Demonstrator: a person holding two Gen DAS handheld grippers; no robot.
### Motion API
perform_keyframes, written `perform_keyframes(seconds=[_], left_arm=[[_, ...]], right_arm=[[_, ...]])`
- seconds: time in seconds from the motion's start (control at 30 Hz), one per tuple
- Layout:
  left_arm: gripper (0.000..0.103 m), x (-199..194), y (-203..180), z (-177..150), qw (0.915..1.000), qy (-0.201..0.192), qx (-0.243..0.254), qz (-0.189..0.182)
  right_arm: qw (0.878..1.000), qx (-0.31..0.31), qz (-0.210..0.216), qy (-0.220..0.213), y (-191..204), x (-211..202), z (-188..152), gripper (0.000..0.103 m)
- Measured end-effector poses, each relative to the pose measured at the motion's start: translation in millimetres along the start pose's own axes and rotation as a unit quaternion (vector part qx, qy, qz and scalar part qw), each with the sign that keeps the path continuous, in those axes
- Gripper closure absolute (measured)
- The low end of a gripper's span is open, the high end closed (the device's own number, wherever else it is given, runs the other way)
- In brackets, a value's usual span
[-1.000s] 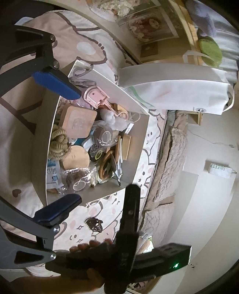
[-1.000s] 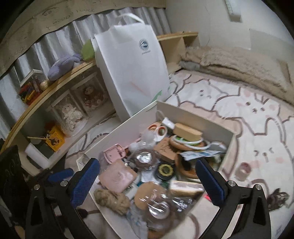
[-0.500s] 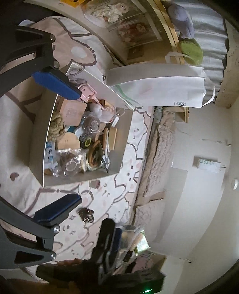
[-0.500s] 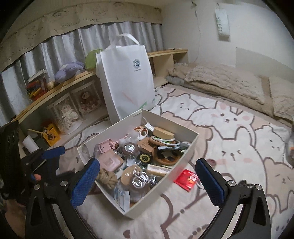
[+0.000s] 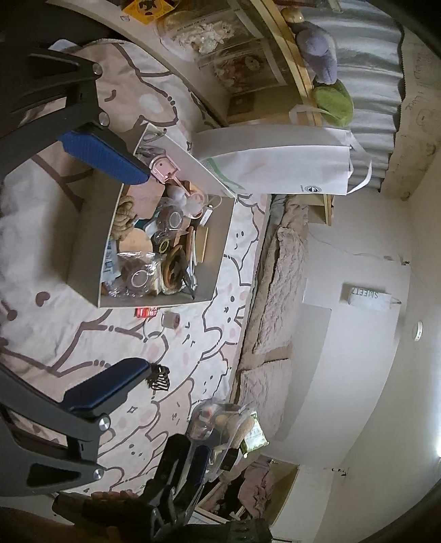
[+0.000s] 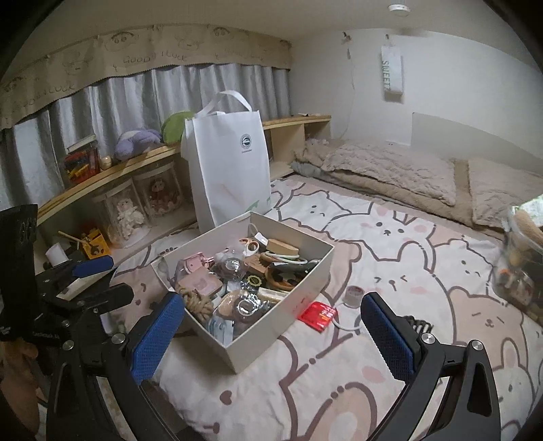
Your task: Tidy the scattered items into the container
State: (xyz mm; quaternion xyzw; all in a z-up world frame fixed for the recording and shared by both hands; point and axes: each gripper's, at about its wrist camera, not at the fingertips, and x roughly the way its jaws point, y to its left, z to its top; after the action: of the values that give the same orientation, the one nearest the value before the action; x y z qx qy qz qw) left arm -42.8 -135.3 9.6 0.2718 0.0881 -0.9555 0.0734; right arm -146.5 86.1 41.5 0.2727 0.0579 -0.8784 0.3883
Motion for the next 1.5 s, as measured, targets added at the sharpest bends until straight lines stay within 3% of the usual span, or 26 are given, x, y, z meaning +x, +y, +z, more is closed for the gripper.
perform_keyframes(seconds=[0.77, 1.5], left_arm=[[0.000, -57, -39, -37, 0.9993, -0.018, 0.034, -0.003], [0.000, -74, -55, -57, 0.9985, -0.030, 0.047, -0.003]], right_arm=[[0.998, 0.021, -0.053, -0.041, 1, -82, -61, 0.000], [0.995, -0.003, -0.086, -0.045, 17, -105, -87, 0.000]])
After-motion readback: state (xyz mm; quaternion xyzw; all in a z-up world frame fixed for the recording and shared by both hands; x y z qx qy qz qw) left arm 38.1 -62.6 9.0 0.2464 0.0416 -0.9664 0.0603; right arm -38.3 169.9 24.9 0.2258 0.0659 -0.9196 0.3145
